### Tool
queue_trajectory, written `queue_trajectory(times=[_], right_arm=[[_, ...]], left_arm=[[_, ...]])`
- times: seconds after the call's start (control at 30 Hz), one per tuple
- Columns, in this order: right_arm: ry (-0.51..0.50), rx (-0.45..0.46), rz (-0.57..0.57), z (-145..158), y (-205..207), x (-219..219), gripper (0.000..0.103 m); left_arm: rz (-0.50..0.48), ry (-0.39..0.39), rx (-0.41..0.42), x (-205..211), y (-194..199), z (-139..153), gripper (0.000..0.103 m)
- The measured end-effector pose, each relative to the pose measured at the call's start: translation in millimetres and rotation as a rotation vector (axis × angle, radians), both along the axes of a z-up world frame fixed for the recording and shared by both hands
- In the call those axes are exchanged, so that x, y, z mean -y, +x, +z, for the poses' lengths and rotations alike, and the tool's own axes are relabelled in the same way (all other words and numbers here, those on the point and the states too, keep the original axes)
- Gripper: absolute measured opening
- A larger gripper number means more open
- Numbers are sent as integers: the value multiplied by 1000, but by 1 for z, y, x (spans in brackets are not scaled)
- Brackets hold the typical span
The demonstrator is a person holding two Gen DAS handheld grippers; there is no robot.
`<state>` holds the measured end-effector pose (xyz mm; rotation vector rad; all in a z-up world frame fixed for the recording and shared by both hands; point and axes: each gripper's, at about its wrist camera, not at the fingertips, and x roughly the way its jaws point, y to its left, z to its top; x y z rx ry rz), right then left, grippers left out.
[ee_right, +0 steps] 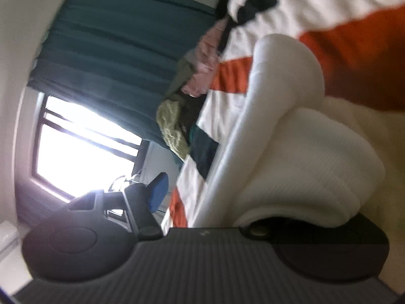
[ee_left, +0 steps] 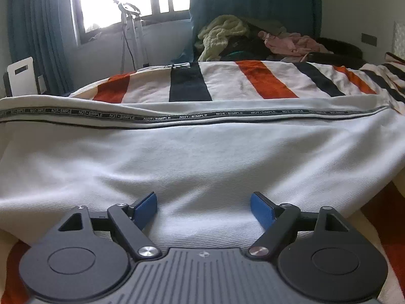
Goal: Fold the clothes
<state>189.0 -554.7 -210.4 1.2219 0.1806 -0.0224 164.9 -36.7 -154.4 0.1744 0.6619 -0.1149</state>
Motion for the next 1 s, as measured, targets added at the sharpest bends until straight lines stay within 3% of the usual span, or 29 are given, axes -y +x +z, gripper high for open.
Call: queue_trajectory(times=[0.2, 0.27, 0.33, 0.43, 0.6, 0.67, 0.77, 0.87, 1.0], right_arm=[[42, -174, -93, -15, -3, 9, 68], [61, -196, -117, -20, -7, 14, 60], [17, -240, -139, -13, -9, 14, 51], [-69, -301, -166, -1, -9, 8, 16], [-186, -245, -221, 24, -27, -7, 12], [-265, -220, -229, 47, -28, -19, 12], [-505, -184, -208, 98, -14, -50, 12], [-727, -144, -182, 142, -4, -102, 12], [-992, -59, -127, 189, 9, -185, 12]], left_arm=[[15, -25, -29, -4, 4, 1, 83], [17, -34, -33, -5, 6, 1, 83], [17, -41, -38, -6, 6, 2, 83], [15, -49, -44, -7, 8, 2, 84], [19, -97, -47, -19, 14, 10, 90], [29, -124, -48, -26, 17, 15, 90], [44, -163, -48, -37, 21, 22, 90], [74, -201, -38, -51, 24, 31, 93], [198, -243, 20, -86, 23, 48, 96]])
